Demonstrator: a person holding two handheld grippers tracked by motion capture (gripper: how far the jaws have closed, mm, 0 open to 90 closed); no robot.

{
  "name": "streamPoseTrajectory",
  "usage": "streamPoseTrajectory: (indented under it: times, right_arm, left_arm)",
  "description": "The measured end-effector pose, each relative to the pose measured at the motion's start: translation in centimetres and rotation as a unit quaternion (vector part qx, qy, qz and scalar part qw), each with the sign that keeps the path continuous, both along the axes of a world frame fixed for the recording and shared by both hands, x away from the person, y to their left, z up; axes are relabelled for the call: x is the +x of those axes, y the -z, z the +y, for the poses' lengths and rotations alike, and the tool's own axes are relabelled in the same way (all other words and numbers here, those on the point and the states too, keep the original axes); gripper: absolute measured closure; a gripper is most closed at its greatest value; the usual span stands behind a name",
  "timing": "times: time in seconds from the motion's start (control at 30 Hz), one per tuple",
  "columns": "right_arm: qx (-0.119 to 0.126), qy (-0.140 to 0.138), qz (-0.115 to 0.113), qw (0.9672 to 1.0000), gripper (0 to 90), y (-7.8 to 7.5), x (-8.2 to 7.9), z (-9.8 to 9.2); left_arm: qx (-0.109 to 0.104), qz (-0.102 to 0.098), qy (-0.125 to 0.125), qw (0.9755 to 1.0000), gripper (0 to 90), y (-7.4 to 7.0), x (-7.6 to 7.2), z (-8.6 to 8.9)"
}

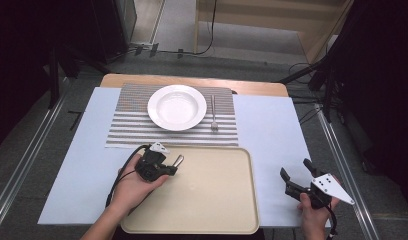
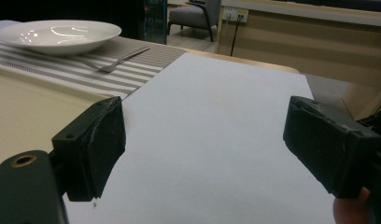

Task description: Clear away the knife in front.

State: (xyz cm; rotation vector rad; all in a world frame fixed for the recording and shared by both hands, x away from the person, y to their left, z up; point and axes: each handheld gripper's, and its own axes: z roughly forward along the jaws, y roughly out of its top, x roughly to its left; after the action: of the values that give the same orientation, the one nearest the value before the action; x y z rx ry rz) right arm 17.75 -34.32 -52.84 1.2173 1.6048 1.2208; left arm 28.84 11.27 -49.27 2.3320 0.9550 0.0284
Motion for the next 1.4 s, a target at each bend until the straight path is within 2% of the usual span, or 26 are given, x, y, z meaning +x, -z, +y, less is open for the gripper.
streamPoseTrajectory:
  times: [0.07, 0.1, 0.2, 0.23, 0.33, 0.43, 0.93, 1.07, 1.13, 1.27, 1.37, 1.4]
  right_arm:
    - [-0.003, -0.002, 0.000, 1.0000, 14.2, 0.0, 0.0, 0.1]
    - [-0.004, -0.002, 0.000, 1.0000, 14.2, 0.0, 0.1, 0.1]
    - [-0.005, -0.002, 0.000, 1.0000, 14.3, 0.0, 0.1, 0.1]
    - [-0.005, -0.002, 0.000, 1.0000, 14.3, 0.0, 0.1, 0.1]
    - [-0.003, -0.002, 0.001, 1.0000, 14.3, 0.0, 0.1, 0.1]
    - [-0.005, -0.002, 0.000, 1.0000, 14.4, 0.0, 0.1, 0.1]
    - [-0.005, -0.002, 0.000, 1.0000, 14.4, 0.0, 0.1, 0.0]
    - [-0.004, -0.001, 0.002, 1.0000, 14.4, 0.0, 0.1, 0.0]
    - [-0.004, -0.001, 0.002, 1.0000, 14.4, 0.0, 0.1, 0.0]
    - [-0.006, -0.001, 0.001, 1.0000, 14.4, 0.0, 0.1, 0.1]
    - [-0.006, 0.000, 0.001, 1.0000, 14.4, 0.0, 0.1, 0.1]
    - [-0.006, 0.000, 0.001, 1.0000, 14.4, 0.0, 0.1, 0.1]
  left_arm:
    - [0.004, 0.003, -0.002, 1.0000, 89.5, 0.5, 0.0, 0.0]
    - [-0.004, 0.008, -0.006, 0.9999, 89.5, 0.8, 0.2, 0.3]
    - [-0.003, 0.007, -0.015, 0.9999, 89.6, 0.8, 0.3, 0.6]
    - [0.002, 0.003, -0.024, 0.9997, 89.5, 0.7, 0.4, 1.0]
    - [-0.002, 0.006, -0.033, 0.9994, 89.6, 0.7, 0.5, 1.6]
    - [-0.025, 0.017, -0.054, 0.9981, 89.6, 0.9, 0.7, 3.0]
    - [-0.027, 0.013, -0.099, 0.9946, 89.6, 0.7, 1.0, 6.4]
    - [-0.025, 0.008, -0.114, 0.9931, 89.6, 0.7, 1.1, 7.5]
    - [-0.031, 0.010, -0.123, 0.9919, 89.6, 0.7, 1.1, 8.3]
    - [-0.044, 0.016, -0.126, 0.9910, 89.6, 0.9, 1.1, 8.8]
    - [-0.043, 0.003, -0.124, 0.9914, 89.5, 0.8, 1.0, 8.7]
    - [-0.054, 0.001, -0.122, 0.9911, 89.3, 0.7, 0.9, 8.9]
